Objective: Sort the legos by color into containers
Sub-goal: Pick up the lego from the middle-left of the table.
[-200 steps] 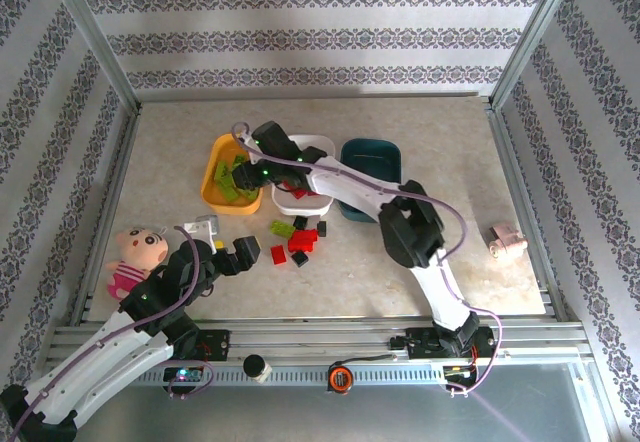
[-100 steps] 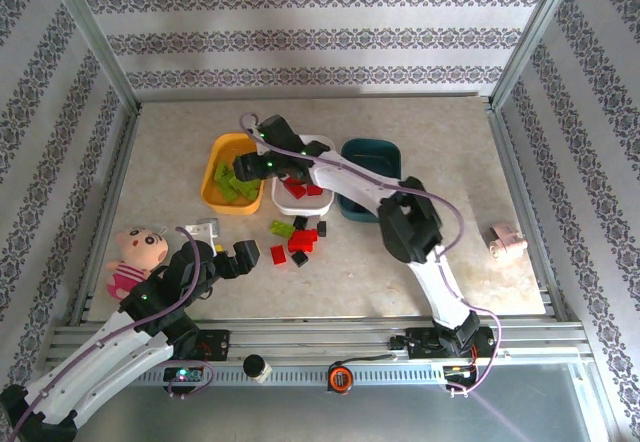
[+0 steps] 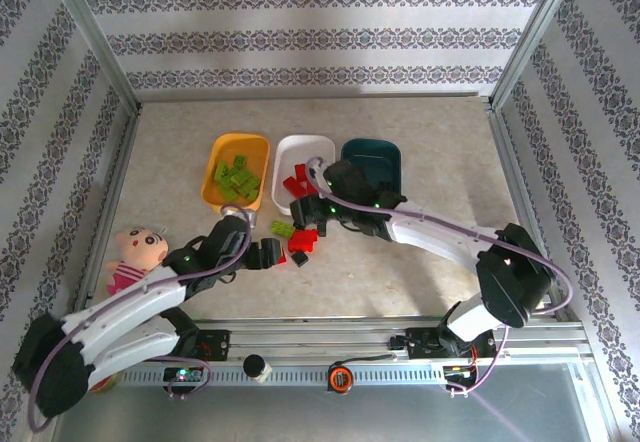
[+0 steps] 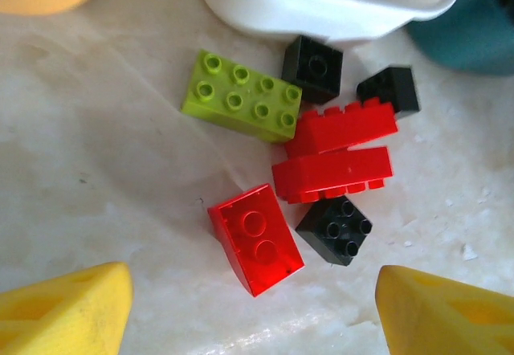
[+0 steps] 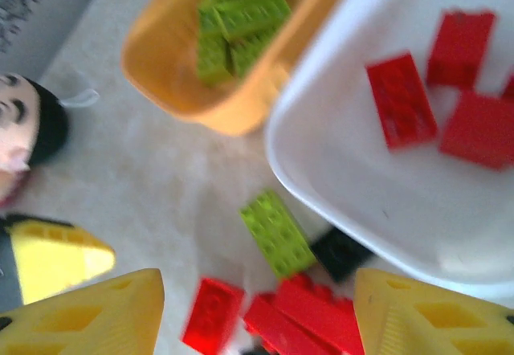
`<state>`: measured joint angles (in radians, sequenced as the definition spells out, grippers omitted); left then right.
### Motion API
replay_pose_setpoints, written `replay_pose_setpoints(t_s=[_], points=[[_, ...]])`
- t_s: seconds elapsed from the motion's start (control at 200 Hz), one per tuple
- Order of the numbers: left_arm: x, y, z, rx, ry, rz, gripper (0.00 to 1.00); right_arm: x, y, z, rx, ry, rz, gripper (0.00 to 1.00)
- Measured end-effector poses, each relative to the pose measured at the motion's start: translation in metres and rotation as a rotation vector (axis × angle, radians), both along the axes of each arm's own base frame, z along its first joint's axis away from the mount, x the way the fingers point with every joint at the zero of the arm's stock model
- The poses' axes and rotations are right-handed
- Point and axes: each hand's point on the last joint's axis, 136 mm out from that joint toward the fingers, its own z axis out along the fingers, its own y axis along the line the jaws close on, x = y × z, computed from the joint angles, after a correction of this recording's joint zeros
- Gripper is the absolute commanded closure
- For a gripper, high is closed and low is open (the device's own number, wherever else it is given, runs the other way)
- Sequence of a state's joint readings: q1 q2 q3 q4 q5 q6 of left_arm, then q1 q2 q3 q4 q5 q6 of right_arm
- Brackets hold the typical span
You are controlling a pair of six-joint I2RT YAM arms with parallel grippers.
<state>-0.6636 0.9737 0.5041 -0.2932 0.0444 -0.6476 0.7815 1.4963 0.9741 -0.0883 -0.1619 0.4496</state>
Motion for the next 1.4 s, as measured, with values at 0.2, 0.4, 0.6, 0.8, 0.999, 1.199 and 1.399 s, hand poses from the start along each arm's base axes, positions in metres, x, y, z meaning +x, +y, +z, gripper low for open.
replay_pose_setpoints(t_s=[0.2,0.4,0.6,0.8,0.999,1.199,1.399], points=[[0.007,-0.017,-0.031,0.039,0.09,-0.054,0.32,-0.023,-0.035,-0.014,-0.037,-0.003,-0.038,0.35],[0.015,-0.027,-0.046,0.059,0.131,-0.069,0.35,-0.024,-0.051,-0.005,-0.013,-0.03,-0.083,0.35],[0.02,-0.028,-0.052,0.08,0.139,-0.059,0.4,-0.023,-0.062,-0.001,-0.002,-0.041,-0.11,0.35],[0.021,-0.03,-0.064,0.098,0.163,-0.059,0.43,-0.024,-0.065,0.002,0.007,-0.051,-0.114,0.35],[0.023,-0.026,-0.067,0.119,0.162,-0.046,0.51,-0.025,-0.066,0.007,0.016,-0.06,-0.115,0.35],[0.022,-0.022,-0.067,0.127,0.152,-0.039,0.62,-0.024,-0.068,0.007,0.017,-0.06,-0.121,0.35],[0.019,-0.019,-0.053,0.109,0.122,-0.035,0.66,-0.023,-0.075,0.008,0.023,-0.066,-0.137,0.35]])
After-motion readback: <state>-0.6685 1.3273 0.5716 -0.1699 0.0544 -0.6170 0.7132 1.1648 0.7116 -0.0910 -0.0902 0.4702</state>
